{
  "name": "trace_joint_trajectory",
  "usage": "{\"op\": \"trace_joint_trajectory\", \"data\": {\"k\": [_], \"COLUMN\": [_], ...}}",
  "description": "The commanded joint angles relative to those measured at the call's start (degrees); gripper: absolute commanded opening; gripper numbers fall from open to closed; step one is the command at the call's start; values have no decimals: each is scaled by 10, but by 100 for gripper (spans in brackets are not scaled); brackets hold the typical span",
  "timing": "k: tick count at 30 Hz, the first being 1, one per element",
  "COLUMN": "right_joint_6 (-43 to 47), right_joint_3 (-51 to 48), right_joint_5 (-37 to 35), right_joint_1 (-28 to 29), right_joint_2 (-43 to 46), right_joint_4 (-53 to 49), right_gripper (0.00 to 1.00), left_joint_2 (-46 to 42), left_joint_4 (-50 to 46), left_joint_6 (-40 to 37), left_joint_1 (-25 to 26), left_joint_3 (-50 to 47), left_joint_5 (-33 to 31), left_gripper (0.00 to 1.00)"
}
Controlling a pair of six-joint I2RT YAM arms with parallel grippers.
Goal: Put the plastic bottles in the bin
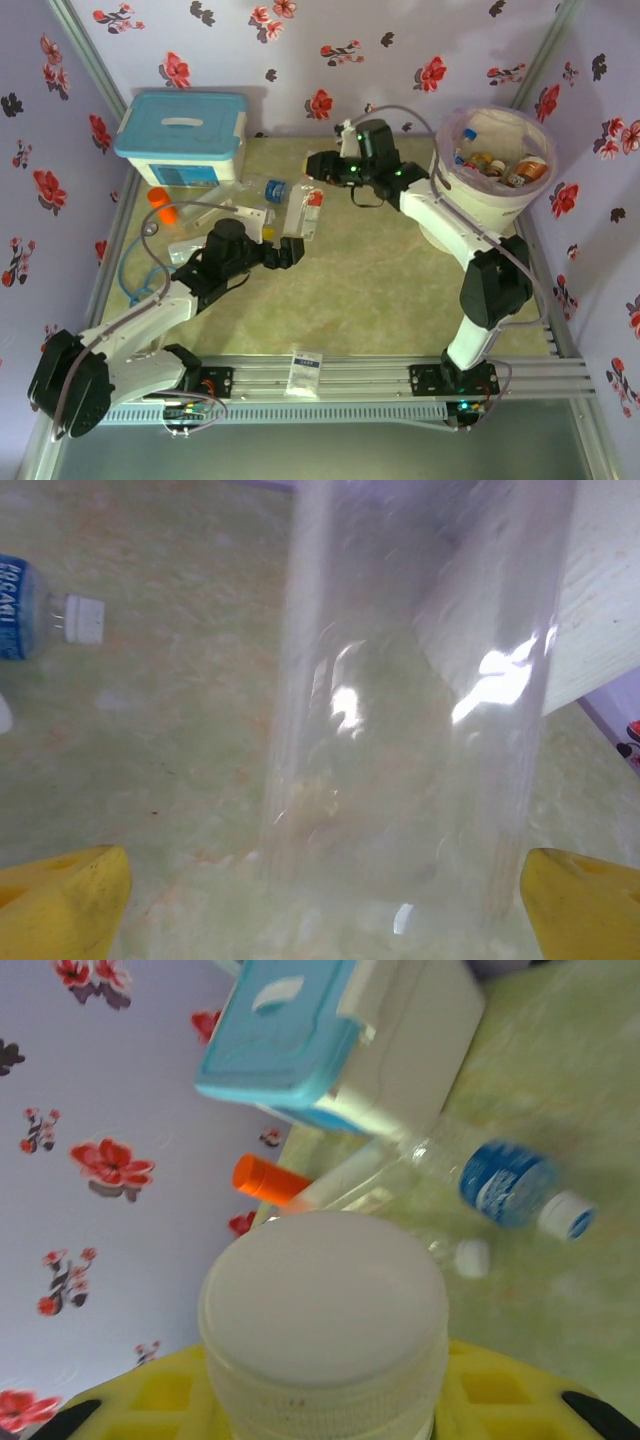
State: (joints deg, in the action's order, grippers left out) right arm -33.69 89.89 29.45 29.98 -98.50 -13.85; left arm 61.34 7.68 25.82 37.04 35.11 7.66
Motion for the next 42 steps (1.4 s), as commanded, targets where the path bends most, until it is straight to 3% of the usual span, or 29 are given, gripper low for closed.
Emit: {"op": "trace_joint_trajectory", "data": {"k": [1, 7, 16, 21, 29, 37, 42], "right_joint_6": [91, 133, 193, 238, 301, 361, 367], "right_joint_3": [72, 144, 181, 172, 153, 157, 120], "right_joint_5": [-70, -126, -289, -405, -497, -520, -518], "right_joint_1": [-23, -100, -213, -251, -296, -299, -299], "right_joint_2": [50, 98, 193, 242, 243, 185, 166], "right_joint_4": [-107, -161, -202, -206, -172, -152, -142], "right_gripper": [26, 25, 24, 22, 21, 21, 22], "left_joint_2": [-26, -31, -10, -12, -20, -40, -45], "left_joint_4": [-48, -77, -76, -76, -87, -284, -356], "left_joint_6": [-13, -13, -3, -4, -1, 57, 110], "left_joint_1": [2, 2, 2, 2, 2, -4, -35], "left_joint_3": [2, 4, 7, 4, 2, 66, 72], "left_joint_5": [-46, -80, -88, -93, -111, -274, -326], "left_gripper": [100, 100, 99, 99, 100, 100, 99]}}
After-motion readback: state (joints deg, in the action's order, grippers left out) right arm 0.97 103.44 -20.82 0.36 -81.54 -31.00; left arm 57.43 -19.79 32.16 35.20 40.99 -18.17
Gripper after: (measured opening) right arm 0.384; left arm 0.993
